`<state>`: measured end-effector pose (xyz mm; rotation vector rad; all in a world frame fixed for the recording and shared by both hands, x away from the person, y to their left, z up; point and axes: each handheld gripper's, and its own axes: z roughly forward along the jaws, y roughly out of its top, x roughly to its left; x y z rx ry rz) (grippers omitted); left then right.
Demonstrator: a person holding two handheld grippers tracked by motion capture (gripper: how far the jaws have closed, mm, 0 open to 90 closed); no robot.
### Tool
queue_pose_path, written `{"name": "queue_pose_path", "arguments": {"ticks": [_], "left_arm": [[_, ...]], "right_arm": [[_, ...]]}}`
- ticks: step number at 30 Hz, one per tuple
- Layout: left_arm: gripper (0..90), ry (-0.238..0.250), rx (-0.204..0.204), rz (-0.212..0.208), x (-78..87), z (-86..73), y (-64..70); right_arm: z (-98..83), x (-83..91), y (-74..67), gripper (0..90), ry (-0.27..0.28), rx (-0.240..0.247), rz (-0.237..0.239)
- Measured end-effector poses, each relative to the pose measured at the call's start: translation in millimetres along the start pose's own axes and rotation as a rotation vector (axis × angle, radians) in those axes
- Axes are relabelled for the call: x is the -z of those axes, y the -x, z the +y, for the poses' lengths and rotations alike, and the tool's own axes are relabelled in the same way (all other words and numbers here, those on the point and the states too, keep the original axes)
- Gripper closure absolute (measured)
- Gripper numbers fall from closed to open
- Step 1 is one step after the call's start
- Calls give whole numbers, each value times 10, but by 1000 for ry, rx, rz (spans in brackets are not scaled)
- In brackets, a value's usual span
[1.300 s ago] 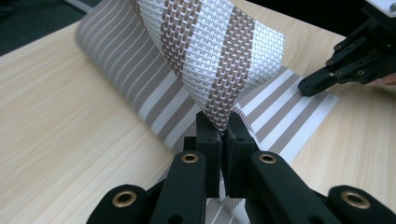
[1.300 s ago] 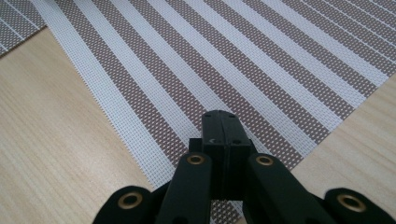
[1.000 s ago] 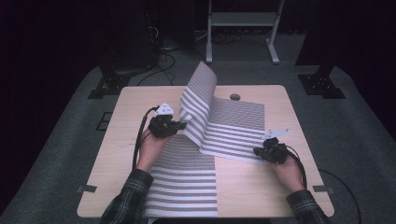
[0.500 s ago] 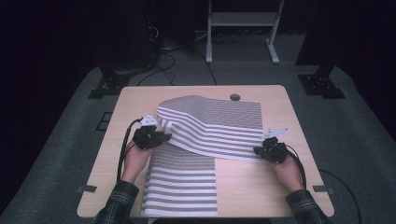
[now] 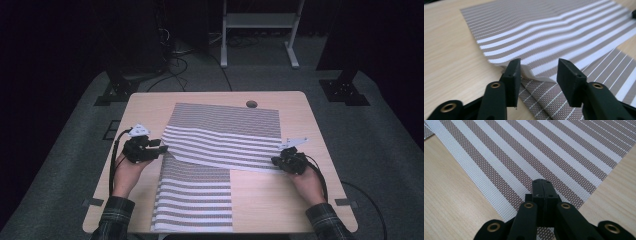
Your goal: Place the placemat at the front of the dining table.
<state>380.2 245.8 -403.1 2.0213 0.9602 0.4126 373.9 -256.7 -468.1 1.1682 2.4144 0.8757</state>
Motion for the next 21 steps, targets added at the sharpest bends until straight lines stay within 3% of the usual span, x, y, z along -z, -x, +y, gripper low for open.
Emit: {"name": "queue_pose_path", "arguments": {"ticks": [3,7,10,13,17,21], "left_arm": [[650,30,-9,-3,38,21,-16],[693,40,-26,-5,-82,49,-21],[702,16,-28,-17,-225,52,-30],[703,-34,-29,0,-321,-2,-53],[712,-65,-16,32,-322,-133,-132],[713,-98,-1,34,-329,-253,-184]], "right_arm": [[1,-1,0,897,-1,-1,-1],[3,-1,-4,897,-1,-1,-5],[3,-1,-6,897,-1,0,-5],[1,-1,-5,896,0,-2,-5],[-2,0,-6,897,2,-3,-4],[-2,0,-5,882,2,-3,-7]]}}
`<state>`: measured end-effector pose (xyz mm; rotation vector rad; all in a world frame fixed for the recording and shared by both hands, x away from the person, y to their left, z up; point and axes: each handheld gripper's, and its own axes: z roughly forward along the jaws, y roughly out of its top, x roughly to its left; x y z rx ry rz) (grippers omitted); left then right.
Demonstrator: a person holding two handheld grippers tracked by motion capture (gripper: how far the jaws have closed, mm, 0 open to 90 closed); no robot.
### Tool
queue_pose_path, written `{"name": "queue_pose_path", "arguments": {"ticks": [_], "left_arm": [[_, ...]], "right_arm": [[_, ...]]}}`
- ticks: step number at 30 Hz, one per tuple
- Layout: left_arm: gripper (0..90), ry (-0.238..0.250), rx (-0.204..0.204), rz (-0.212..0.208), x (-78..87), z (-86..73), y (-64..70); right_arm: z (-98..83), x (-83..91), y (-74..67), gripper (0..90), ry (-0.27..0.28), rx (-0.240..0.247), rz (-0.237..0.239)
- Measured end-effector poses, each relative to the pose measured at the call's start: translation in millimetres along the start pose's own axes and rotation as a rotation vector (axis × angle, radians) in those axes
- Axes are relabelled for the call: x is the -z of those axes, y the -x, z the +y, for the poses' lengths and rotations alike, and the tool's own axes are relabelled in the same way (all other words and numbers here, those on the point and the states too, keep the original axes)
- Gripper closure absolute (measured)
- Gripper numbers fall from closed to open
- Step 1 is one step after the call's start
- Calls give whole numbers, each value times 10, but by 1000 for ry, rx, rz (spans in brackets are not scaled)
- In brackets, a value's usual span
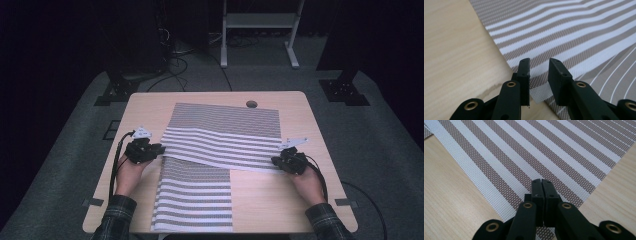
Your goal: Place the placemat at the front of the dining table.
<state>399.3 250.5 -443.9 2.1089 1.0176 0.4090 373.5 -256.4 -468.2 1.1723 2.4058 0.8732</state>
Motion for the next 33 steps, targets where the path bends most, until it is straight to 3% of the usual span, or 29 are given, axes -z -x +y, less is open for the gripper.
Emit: {"name": "queue_pose_path", "arguments": {"ticks": [6,11,18,21,28,33], "left_arm": [[716,-31,15,-8,-71,-83,-44],[741,-70,6,-5,-142,-121,-36],[757,-87,-5,12,-155,-141,-34],[757,-93,-11,19,-159,-135,-24],[756,-91,-14,44,-189,-112,-33],[755,-99,-9,56,-239,-56,-81]], "right_arm": [[7,6,9,790,-6,0,-23],[21,105,-69,896,16,27,-2],[-25,64,-90,898,-23,25,-14],[-32,50,-58,898,-18,6,-1],[0,8,-59,899,-8,25,-29],[56,-46,-10,899,-2,6,-30]]}}
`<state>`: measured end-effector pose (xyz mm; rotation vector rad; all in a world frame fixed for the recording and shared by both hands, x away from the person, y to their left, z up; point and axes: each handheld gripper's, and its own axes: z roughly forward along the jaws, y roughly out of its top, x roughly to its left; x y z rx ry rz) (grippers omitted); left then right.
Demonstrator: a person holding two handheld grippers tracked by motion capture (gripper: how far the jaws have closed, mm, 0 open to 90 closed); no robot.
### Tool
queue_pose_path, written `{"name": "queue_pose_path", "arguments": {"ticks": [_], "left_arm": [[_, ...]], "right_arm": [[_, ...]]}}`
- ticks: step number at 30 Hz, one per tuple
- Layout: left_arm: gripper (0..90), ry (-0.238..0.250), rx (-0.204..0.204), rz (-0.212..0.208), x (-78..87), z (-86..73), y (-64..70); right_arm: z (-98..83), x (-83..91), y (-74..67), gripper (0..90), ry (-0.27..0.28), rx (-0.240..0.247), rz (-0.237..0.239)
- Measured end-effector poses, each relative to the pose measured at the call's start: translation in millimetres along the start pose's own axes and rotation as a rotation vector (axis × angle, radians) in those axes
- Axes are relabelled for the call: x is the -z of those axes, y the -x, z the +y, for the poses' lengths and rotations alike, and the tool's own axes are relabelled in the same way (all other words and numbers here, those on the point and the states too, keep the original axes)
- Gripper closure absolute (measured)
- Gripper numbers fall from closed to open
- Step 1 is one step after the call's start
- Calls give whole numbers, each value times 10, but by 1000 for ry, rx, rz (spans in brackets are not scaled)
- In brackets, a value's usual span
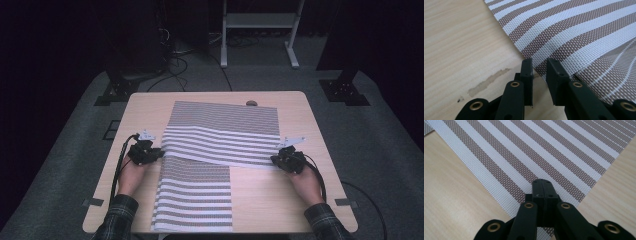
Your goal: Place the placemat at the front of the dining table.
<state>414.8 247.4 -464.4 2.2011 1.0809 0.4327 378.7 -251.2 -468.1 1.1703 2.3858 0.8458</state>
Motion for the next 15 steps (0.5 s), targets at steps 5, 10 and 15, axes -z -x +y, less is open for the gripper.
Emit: {"name": "queue_pose_path", "arguments": {"ticks": [5,10,15], "left_arm": [[754,-2,1,7,-39,45,-32],[755,1,10,18,-76,82,-82],[755,2,13,30,-116,124,-128]], "right_arm": [[49,-70,56,899,25,-15,-13],[125,-130,114,899,15,-19,-27],[187,-204,190,899,31,-42,-36]]}}
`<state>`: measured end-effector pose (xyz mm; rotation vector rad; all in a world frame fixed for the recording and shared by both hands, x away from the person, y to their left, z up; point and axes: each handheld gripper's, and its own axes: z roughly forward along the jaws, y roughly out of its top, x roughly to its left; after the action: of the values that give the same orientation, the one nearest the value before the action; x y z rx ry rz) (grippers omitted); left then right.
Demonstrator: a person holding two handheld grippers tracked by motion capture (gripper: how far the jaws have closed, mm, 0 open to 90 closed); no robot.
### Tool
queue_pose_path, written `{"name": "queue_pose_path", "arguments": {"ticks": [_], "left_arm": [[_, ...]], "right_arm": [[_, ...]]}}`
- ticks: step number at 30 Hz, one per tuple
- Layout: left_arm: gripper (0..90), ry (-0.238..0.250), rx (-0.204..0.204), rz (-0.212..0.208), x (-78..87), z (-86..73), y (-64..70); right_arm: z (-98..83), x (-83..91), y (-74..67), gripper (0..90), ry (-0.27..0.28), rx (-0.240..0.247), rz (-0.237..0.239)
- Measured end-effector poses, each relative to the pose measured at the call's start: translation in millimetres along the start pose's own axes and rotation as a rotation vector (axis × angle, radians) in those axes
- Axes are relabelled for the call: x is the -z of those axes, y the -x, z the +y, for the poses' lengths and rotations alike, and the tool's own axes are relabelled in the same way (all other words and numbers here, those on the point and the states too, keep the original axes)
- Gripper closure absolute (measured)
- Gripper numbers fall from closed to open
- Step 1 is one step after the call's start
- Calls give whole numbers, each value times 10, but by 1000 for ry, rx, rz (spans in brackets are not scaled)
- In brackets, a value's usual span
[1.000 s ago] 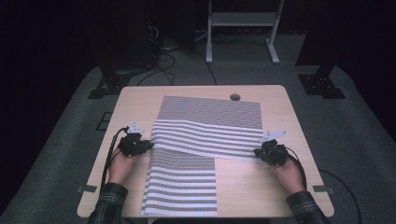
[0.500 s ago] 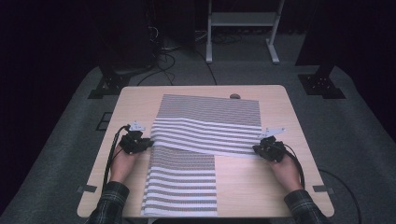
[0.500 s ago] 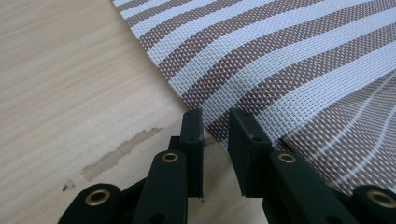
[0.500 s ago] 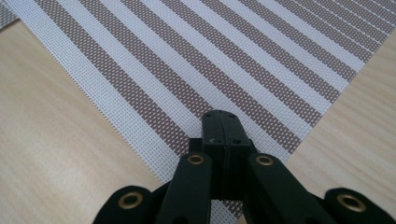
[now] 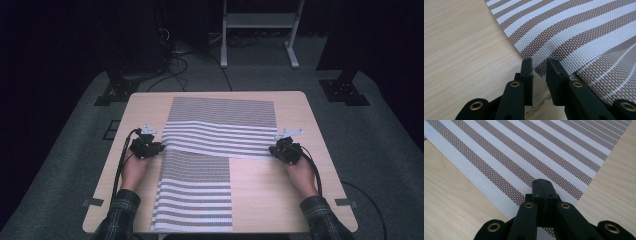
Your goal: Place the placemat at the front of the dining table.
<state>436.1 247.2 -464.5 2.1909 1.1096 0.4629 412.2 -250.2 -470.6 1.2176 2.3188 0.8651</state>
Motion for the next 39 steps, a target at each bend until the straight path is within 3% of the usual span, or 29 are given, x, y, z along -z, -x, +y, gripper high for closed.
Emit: {"name": "queue_pose_path", "arguments": {"ticks": [7,16,23,39], "left_arm": [[756,-9,-4,24,-50,66,-44],[757,-11,15,45,-114,136,-119],[767,-25,16,72,-172,216,-172],[770,-11,56,56,-227,260,-216]], "right_arm": [[111,-119,84,899,12,-34,-21],[269,-249,158,899,-6,-10,-63],[367,-340,239,899,-9,-28,-86],[474,-442,356,898,-12,-35,-111]]}}
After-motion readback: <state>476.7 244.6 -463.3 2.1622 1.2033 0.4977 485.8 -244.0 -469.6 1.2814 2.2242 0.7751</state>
